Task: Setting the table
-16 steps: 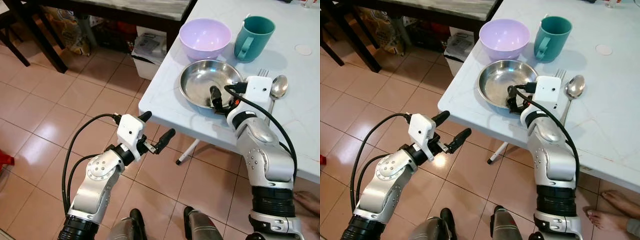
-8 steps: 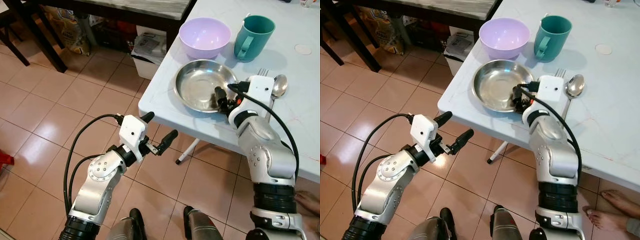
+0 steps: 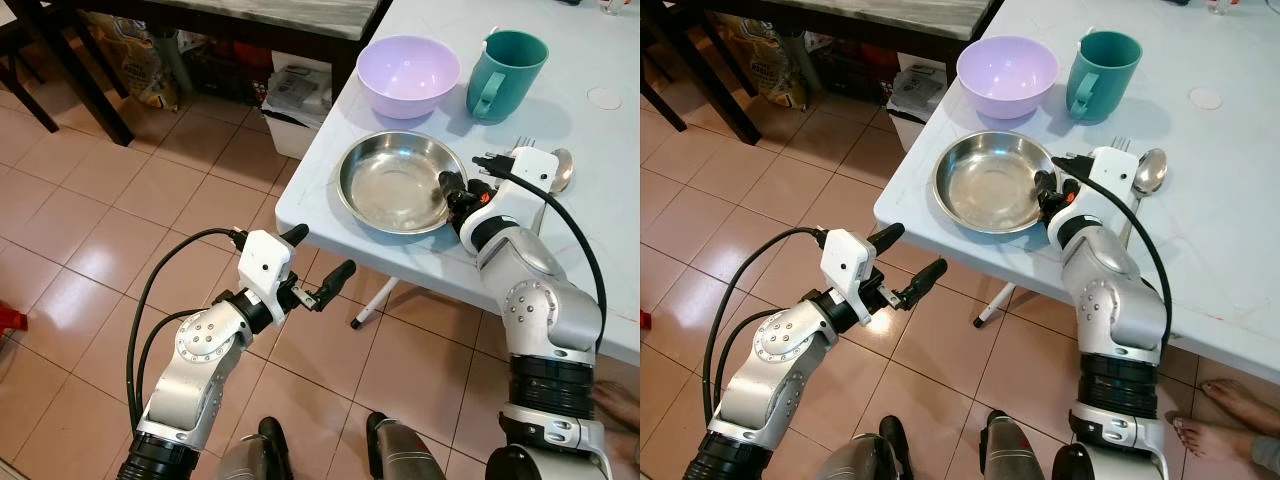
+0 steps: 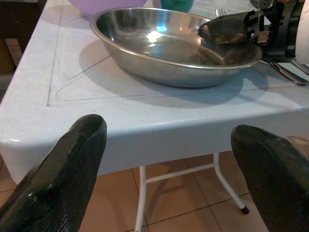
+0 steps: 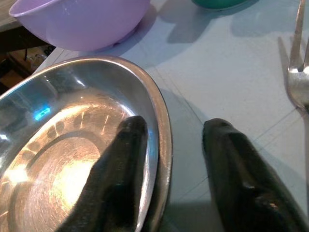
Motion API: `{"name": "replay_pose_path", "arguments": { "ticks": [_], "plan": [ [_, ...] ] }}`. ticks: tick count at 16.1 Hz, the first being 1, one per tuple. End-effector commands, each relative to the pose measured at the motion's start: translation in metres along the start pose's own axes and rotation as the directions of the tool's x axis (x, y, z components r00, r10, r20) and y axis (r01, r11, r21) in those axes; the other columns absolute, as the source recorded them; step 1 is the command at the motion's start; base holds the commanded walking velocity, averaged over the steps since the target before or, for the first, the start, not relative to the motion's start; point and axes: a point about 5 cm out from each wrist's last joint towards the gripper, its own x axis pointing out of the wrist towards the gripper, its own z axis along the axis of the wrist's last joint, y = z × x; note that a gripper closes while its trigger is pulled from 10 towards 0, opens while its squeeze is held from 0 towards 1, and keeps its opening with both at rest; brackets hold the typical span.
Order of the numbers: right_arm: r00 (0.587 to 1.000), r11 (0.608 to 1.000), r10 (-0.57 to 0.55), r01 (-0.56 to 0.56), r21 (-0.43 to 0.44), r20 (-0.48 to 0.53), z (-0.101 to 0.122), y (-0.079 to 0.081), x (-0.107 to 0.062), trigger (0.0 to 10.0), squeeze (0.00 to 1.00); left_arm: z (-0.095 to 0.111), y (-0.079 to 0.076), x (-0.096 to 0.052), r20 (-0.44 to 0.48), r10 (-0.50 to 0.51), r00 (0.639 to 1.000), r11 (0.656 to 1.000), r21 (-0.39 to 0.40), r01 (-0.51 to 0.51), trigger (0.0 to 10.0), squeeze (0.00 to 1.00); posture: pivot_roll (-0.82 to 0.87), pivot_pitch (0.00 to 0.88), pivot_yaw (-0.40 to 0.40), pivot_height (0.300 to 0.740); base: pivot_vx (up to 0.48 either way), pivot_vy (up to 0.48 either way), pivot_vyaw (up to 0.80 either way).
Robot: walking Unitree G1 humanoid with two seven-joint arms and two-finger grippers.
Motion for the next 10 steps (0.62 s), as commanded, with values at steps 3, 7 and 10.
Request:
{"name": "replay_pose_path", "arguments": {
  "ticks": [3,7,10],
  "plan": [
    [0.994,0.998,0.013,-0.006,0.066,-0.113,-0.021,0.0,-0.001,0.0,0.0,-0.003,-0.003,-0.003,-0.017,-0.024,1.0,1.0,-0.002,0.024,10.0,0.0,-0.3,0.315,0.064,0.74,0.0,0.0,0.0],
    [0.984,0.995,0.033,-0.016,0.101,-0.173,-0.03,0.0,-0.003,0.0,0.0,-0.003,-0.006,-0.004,-0.018,-0.043,0.999,0.999,-0.008,0.042,10.0,0.0,-0.3,0.317,0.062,0.74,0.0,0.0,0.0],
    [0.984,0.994,0.008,0.013,0.113,-0.179,-0.029,-0.002,-0.006,0.0,0.0,-0.003,-0.006,-0.005,-0.019,-0.042,0.999,0.999,-0.012,0.042,10.0,0.0,-0.3,0.318,0.061,0.74,0.0,0.0,0.0]
  ]
}}
